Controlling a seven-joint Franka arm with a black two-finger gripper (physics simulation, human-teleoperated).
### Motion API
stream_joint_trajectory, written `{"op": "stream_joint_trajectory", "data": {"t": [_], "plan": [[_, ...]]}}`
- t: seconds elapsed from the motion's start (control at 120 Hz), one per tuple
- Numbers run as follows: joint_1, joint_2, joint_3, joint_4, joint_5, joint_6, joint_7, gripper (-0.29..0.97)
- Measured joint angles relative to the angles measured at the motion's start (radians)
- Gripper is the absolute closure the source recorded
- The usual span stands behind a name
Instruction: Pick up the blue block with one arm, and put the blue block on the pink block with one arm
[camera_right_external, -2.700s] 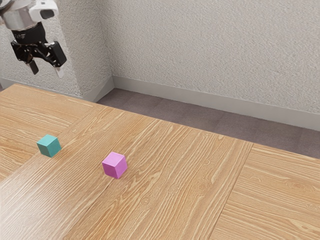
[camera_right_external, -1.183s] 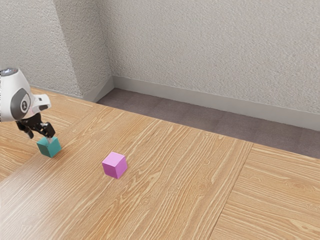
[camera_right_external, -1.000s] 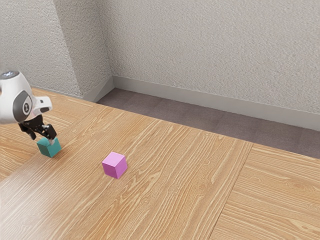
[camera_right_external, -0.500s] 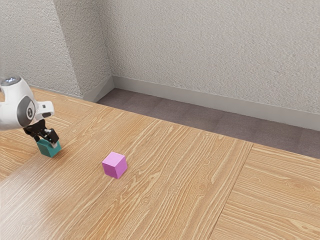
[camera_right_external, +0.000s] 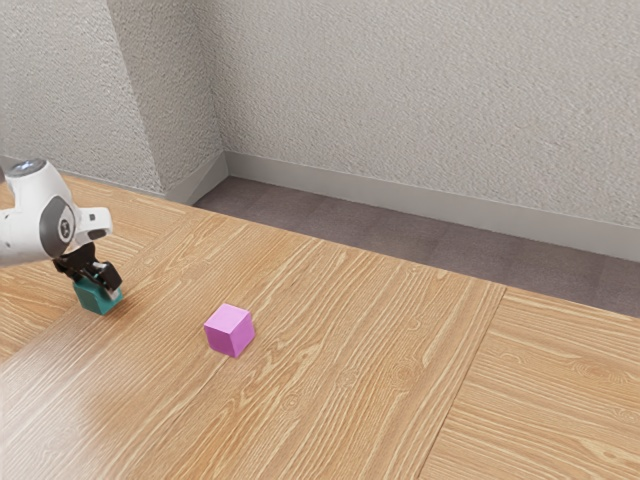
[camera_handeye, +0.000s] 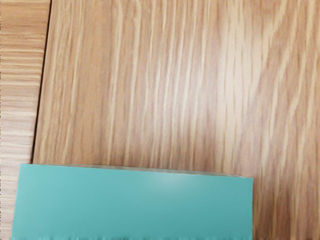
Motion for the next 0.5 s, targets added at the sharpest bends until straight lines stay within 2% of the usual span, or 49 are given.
{"op": "stream_joint_trajectory", "data": {"t": [0.3, 0.442, 0.5], "plan": [[0.004, 0.008, -0.002, -0.004, -0.026, 0.001, 0.014, 0.01], [0.000, 0.006, -0.002, -0.003, -0.034, 0.001, 0.016, 0.23], [-0.001, 0.006, -0.002, -0.003, -0.033, 0.001, 0.016, 0.28]]}}
